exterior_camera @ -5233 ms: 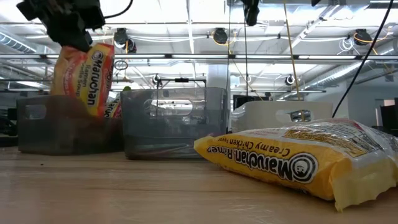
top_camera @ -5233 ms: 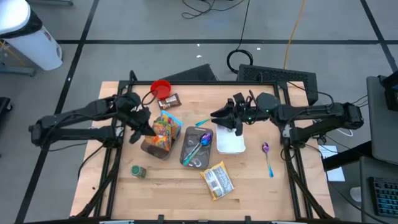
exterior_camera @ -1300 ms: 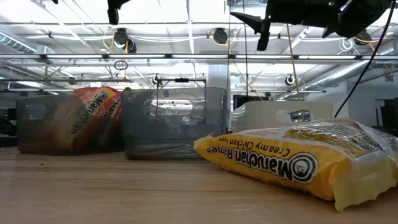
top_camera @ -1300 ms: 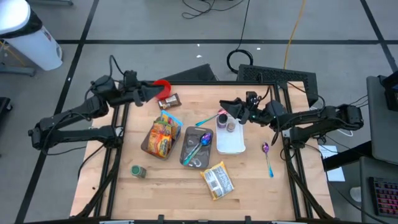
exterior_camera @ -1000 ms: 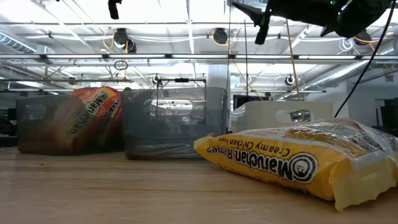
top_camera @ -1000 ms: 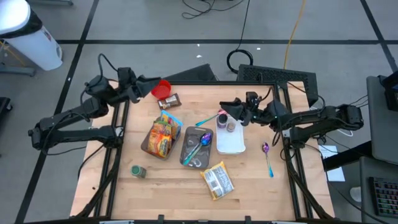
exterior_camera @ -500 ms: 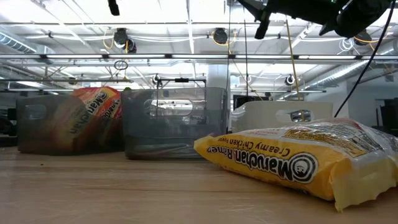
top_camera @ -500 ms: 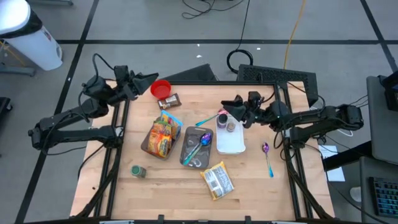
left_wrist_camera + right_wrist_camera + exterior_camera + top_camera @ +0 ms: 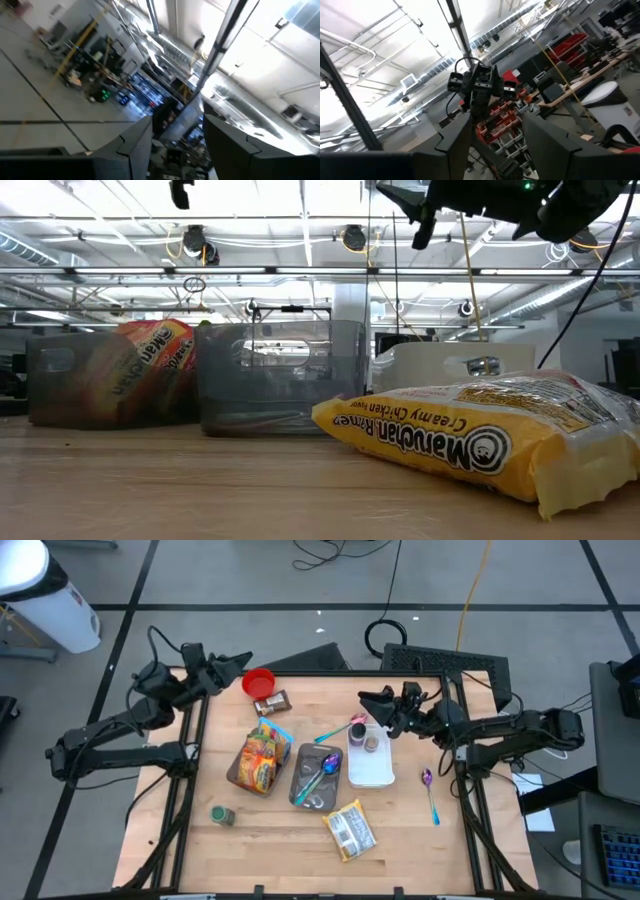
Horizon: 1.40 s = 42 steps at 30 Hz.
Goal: Pick & Place Food Item
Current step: Put the blue spoon into the right gray bin
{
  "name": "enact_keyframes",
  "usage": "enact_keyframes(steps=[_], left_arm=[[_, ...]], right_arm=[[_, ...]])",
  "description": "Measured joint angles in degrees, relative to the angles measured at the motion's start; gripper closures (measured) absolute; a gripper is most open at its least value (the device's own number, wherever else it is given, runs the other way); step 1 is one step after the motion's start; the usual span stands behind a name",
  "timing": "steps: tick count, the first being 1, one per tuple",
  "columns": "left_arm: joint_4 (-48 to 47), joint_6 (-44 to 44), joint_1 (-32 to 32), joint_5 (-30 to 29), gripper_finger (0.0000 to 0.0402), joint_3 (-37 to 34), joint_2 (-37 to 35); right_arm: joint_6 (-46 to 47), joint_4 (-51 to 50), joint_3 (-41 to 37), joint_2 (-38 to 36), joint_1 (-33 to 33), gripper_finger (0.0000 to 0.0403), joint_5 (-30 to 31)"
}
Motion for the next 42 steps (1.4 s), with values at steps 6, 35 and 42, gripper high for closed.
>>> enact_keyframes(steps=[6,35,42], left_arm=[[0.0,3.5,0.0,-1.8,0.0217,0.0,0.0],[-10.7,9.6,-1.0,7.1,0.0218,-0.1,0.9],[-10.6,10.0,-1.0,8.5,0.0218,-0.1,0.8]], right_arm=[[0.0,0.0,0.0,0.0,-0.4,0.0232,0.0],[-6.0,-76.0,32.6,3.7,-12.3,0.0232,-18.0],[-3.0,-87.7,35.9,9.0,-29.1,0.0232,-38.2]])
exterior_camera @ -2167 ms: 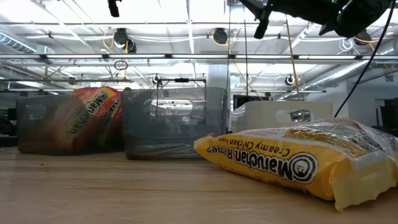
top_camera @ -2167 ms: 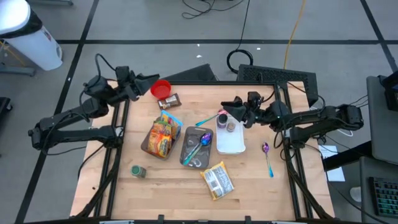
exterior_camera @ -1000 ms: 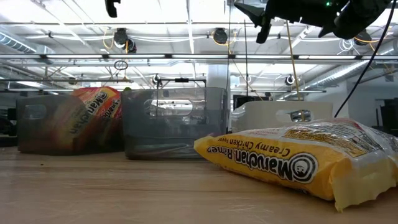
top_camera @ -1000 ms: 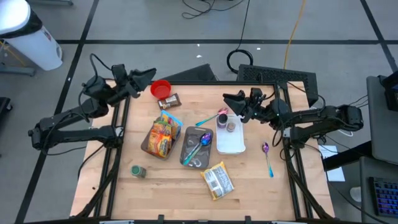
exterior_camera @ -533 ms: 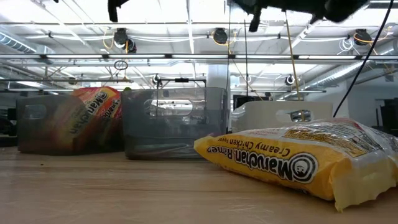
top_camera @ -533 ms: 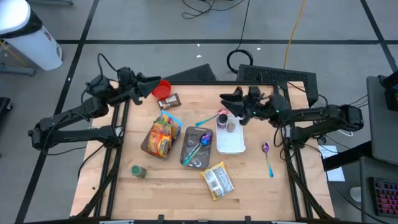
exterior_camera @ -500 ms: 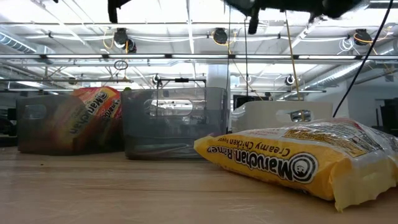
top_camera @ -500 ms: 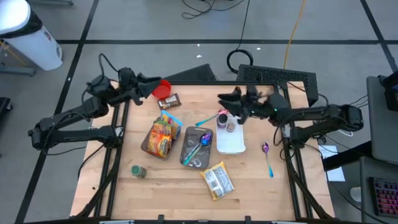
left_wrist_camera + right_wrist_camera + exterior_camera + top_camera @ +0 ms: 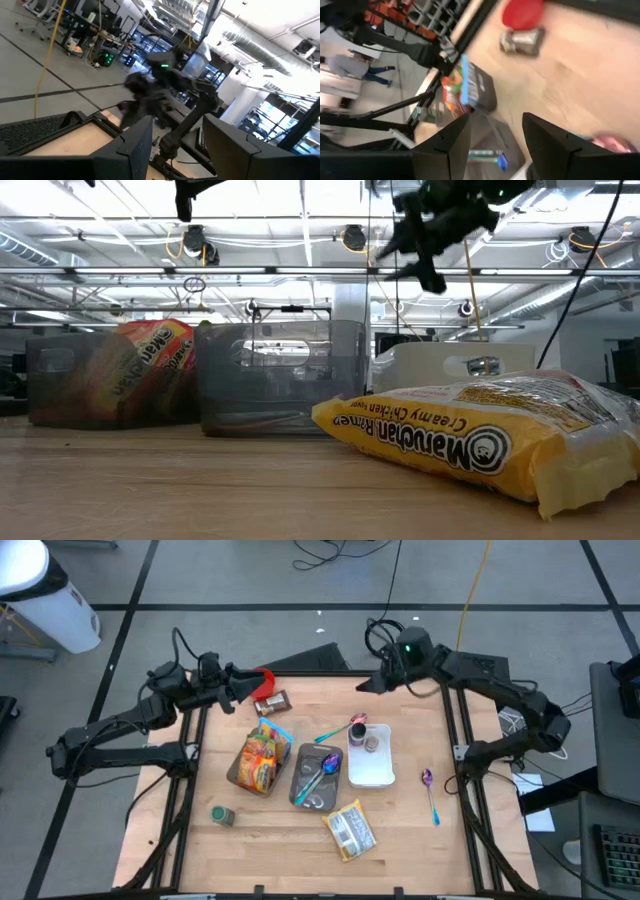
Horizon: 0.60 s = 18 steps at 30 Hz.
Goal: Pick & Place Food Item
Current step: Put the blue spoon into the right gray bin
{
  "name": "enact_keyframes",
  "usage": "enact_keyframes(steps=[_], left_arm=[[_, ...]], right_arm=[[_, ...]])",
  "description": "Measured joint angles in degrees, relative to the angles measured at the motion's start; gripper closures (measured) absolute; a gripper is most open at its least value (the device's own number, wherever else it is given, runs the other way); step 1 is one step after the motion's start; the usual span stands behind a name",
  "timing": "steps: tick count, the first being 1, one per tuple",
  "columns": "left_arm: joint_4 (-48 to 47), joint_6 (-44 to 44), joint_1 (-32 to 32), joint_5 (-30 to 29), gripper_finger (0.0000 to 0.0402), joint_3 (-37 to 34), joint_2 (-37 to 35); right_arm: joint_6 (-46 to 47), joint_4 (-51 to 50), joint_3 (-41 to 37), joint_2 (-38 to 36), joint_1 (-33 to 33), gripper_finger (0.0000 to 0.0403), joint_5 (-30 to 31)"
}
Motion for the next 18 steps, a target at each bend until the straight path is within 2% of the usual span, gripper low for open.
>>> enact_keyframes(steps=[6,12,18], left_arm=[[-0.4,-0.1,0.1,1.5,0.0218,0.0,0.0],[-1.0,-0.6,0.0,2.1,0.0217,0.0,0.0],[-2.2,-3.2,0.0,2.0,0.0218,0.0,0.0]], right_arm=[[-3.2,-1.2,0.0,6.0,-6.1,0.0232,-4.3],[-8.0,-2.6,-0.1,14.2,-7.0,0.0232,-7.2],[-15.0,-7.3,-0.1,21.1,-7.0,0.0232,-6.9]])
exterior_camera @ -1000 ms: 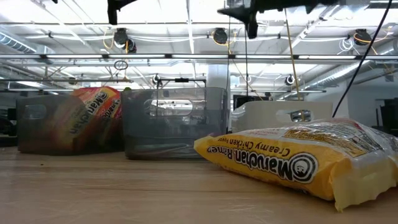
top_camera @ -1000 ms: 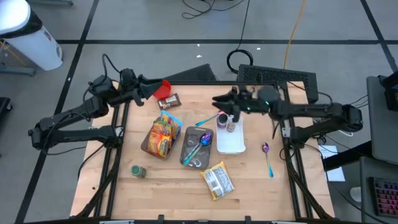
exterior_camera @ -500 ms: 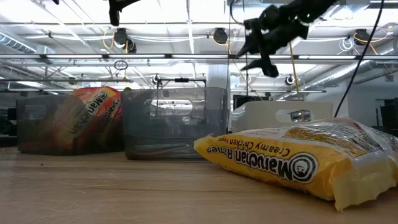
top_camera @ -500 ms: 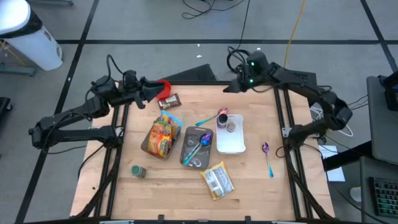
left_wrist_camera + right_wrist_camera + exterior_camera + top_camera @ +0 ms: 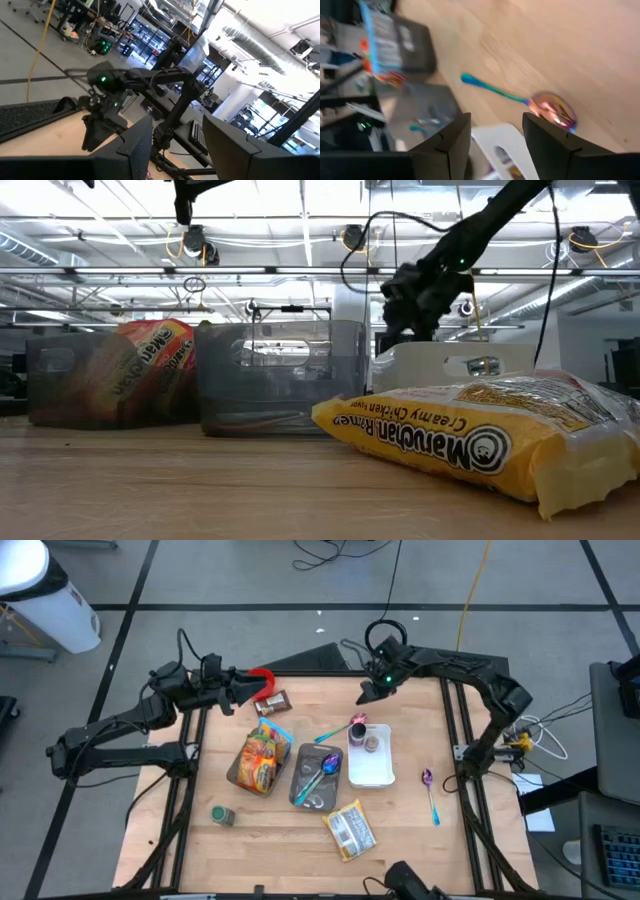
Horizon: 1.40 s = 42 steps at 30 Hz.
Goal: Pick & Place Food Item
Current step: Put the blue spoon into the right gray bin
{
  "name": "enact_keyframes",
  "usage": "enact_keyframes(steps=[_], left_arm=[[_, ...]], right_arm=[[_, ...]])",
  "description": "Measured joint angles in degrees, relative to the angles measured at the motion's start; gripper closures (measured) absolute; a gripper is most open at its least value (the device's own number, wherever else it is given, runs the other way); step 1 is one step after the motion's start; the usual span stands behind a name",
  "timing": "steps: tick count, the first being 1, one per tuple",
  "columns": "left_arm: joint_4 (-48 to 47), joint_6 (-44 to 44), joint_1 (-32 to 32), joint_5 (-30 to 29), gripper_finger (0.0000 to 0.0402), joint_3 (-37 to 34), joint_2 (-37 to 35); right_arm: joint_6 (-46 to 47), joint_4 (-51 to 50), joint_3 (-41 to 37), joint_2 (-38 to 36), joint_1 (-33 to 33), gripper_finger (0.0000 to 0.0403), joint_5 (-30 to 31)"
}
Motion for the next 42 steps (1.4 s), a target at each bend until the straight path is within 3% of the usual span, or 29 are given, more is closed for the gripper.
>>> enact_keyframes(steps=[11,32,37,42], left_arm=[[0.1,-1.0,0.0,-3.6,0.0217,0.1,1.3],[3.4,-3.3,0.0,-2.8,0.0217,0.1,8.0],[3.4,-3.3,0.0,-2.1,0.0217,0.1,8.0],[3.3,-3.3,0.0,-2.0,0.0217,0.1,8.0]], right_arm=[[-9.6,-6.2,0.0,5.0,0.1,0.0232,10.4],[-10.6,-4.2,0.0,11.6,1.7,0.0235,8.0],[-10.6,-3.3,0.0,11.6,2.1,0.0268,8.6],[-10.6,-2.9,0.0,11.6,2.1,0.0333,9.1]])
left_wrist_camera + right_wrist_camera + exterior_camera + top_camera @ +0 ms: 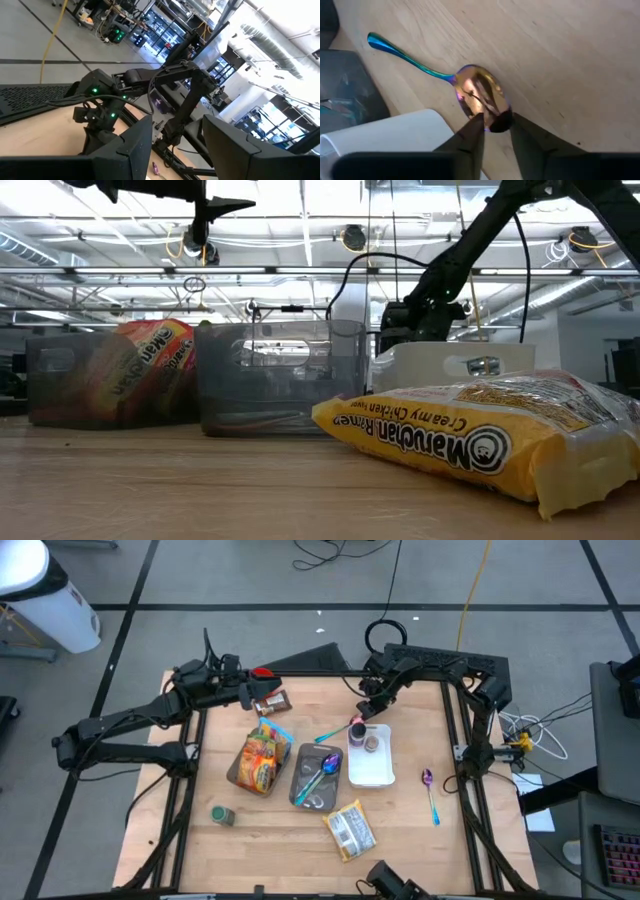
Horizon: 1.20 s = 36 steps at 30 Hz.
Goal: Pick & Place Food Item
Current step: Put the blue spoon into the right gray bin
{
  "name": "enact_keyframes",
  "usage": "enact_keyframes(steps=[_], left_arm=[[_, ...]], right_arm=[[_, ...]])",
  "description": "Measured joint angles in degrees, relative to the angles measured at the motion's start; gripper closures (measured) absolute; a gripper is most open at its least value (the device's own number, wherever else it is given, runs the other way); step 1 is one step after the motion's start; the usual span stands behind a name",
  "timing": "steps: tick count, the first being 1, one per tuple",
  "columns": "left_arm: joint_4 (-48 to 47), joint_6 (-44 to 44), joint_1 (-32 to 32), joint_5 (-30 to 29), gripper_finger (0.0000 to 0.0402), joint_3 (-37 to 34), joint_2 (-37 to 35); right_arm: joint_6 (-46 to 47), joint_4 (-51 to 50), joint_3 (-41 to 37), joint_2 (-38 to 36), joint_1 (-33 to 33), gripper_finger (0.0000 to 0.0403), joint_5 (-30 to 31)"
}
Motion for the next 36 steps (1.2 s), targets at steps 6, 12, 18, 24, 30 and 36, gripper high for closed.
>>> enact_keyframes(steps=[6,12,18,24,30,36], left_arm=[[0.0,-0.3,0.0,1.6,0.0217,0.0,0.0],[0.0,-1.2,0.0,3.1,0.0217,0.0,0.0],[-0.1,-1.4,0.0,3.1,0.0217,0.0,0.0],[-0.2,0.5,0.0,3.1,0.0217,0.0,0.0],[-0.2,2.4,0.2,3.0,0.0217,0.0,0.0],[-0.2,3.1,1.3,3.6,0.0217,0.0,0.0]], right_arm=[[-0.1,0.3,0.0,-0.1,0.0,0.0394,1.0],[0.5,0.7,0.0,-0.3,-0.1,0.0398,1.1],[2.0,3.2,0.0,-4.3,-1.2,0.0401,2.9],[3.9,4.3,0.0,-10.7,-3.7,0.0403,3.0],[4.9,4.3,0.0,-18.4,-5.5,0.0403,2.7],[7.5,4.1,0.0,-24.5,-5.2,0.0403,-2.9]])
